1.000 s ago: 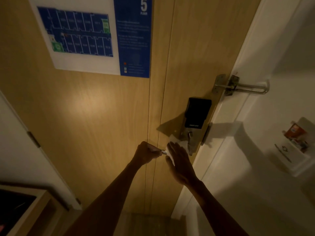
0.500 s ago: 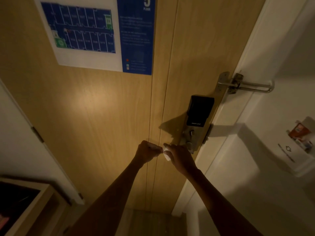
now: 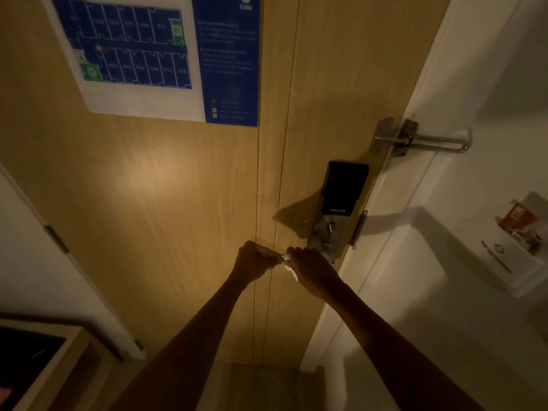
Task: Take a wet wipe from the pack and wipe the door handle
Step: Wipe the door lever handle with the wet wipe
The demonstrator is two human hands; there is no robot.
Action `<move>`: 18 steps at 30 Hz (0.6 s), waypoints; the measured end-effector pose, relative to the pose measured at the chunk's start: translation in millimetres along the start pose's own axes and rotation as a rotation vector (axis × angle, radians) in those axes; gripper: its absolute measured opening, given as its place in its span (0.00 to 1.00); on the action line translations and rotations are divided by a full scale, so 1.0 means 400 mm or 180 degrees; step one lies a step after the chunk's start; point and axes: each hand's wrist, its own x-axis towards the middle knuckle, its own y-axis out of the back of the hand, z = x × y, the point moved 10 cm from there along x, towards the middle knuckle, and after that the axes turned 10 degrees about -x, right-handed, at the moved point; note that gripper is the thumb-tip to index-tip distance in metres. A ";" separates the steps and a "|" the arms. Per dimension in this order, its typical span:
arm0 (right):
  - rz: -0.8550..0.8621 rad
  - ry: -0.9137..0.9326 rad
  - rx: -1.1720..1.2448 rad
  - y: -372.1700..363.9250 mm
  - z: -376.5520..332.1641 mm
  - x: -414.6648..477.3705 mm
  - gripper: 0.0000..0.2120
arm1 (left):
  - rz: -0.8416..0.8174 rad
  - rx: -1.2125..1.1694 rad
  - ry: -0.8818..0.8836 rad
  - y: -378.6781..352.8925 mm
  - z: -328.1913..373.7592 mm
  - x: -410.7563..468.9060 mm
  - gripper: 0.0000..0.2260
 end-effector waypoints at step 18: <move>0.0186 -0.0009 -0.0181 0.003 0.050 -0.047 0.09 | -0.0010 0.0175 0.0145 0.000 0.019 0.000 0.04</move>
